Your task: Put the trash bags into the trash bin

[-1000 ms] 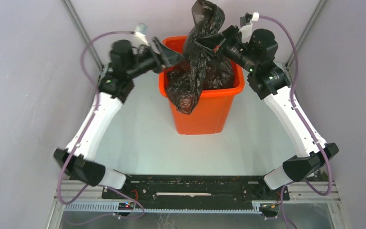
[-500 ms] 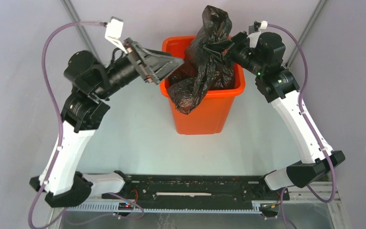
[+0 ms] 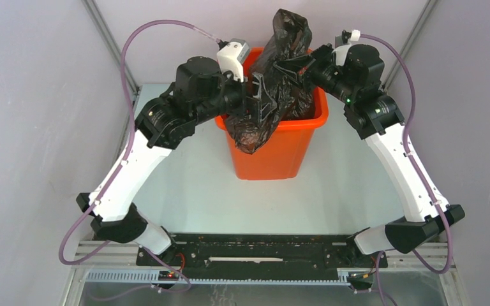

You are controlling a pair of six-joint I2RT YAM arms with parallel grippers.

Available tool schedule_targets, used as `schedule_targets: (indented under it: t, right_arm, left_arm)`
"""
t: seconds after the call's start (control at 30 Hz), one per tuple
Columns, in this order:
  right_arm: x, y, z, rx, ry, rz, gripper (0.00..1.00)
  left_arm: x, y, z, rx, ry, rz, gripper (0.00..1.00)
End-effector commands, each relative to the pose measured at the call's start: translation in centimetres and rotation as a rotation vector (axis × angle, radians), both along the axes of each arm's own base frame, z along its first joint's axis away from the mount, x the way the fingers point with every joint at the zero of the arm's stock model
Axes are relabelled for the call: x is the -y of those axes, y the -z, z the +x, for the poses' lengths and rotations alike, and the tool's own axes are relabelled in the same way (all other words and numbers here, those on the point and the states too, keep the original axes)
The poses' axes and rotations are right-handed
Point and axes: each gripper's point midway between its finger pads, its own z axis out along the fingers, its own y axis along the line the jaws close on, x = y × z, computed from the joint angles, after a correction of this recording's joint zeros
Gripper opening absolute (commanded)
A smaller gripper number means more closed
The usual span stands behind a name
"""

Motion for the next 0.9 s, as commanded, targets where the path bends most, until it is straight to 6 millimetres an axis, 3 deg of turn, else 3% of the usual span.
schedule_targets:
  t: [0.0, 0.1, 0.2, 0.23, 0.3, 0.33, 0.43, 0.57, 0.7, 0.87]
  right_arm:
    - [0.5, -3.3, -2.0, 0.069, -0.003, 0.044, 0.00]
    - [0.3, -3.3, -2.1, 0.071, -0.009, 0.041, 0.00]
    - [0.2, -3.2, -2.3, 0.076, -0.014, 0.034, 0.00]
    - [0.2, -3.2, -2.3, 0.078, -0.015, 0.032, 0.05]
    - [0.2, -3.1, -2.3, 0.077, -0.012, 0.031, 0.19]
    - [0.0, -3.0, -2.3, 0.074, -0.015, 0.029, 0.30]
    - [-0.2, -2.7, -2.7, 0.084, -0.043, -0.001, 0.49]
    - [0.9, -1.5, -3.6, 0.115, -0.034, -0.105, 0.69]
    - [1.8, -1.5, -5.2, 0.220, -0.084, -0.179, 0.99]
    - [3.7, -0.4, -6.7, 0.288, -0.093, -0.312, 1.00]
  left_arm:
    - [-0.7, -1.5, -0.3, 0.038, -0.021, -0.011, 0.78]
    - [-1.0, -0.9, 0.2, 0.013, -0.060, 0.001, 0.51]
    - [-0.7, -1.8, -0.1, 0.009, -0.046, -0.045, 0.42]
    - [-0.4, -2.1, -0.3, 0.004, -0.032, -0.066, 0.35]
    - [-0.3, -2.4, 0.0, -0.023, -0.031, -0.100, 0.05]
    - [-0.5, -2.7, 0.3, -0.027, -0.041, -0.117, 0.01]
    - [-1.0, -4.6, 0.0, -0.026, -0.019, -0.198, 0.00]
    - [-2.0, -7.6, -0.2, -0.029, -0.004, -0.361, 0.00]
    - [-2.8, -8.7, 0.1, -0.086, 0.013, -0.533, 0.00]
    - [-4.9, -10.4, 1.0, -0.124, 0.005, -0.735, 0.00]
